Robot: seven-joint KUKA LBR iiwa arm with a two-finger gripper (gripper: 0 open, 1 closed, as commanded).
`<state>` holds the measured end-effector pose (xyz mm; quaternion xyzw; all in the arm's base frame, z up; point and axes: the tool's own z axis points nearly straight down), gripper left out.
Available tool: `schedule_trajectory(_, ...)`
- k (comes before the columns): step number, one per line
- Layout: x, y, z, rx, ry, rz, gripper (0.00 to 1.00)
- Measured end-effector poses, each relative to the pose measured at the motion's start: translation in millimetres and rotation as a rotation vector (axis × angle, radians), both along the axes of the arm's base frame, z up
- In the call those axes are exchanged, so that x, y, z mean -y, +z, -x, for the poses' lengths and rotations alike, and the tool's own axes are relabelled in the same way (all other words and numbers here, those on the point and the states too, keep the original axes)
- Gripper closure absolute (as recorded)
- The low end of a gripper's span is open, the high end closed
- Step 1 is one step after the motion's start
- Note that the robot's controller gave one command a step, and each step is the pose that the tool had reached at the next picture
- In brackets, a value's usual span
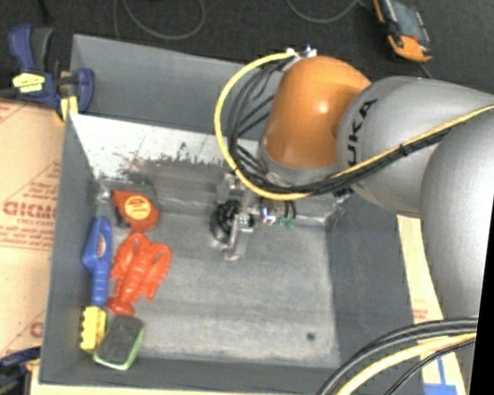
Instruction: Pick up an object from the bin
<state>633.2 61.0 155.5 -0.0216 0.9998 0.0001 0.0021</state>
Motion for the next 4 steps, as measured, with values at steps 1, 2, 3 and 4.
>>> schedule_trajectory(1,-16.5,8.0,-7.6,0.0,0.062,-0.002,0.0)
schedule_trajectory(2,34.7,-19.0,8.7,0.005,0.145,0.0,0.0)
schedule_trajectory(3,40.0,-79.2,1.8,0.016,0.117,0.0,1.0)
schedule_trajectory(4,40.0,-79.2,1.8,0.016,0.118,0.0,1.0)
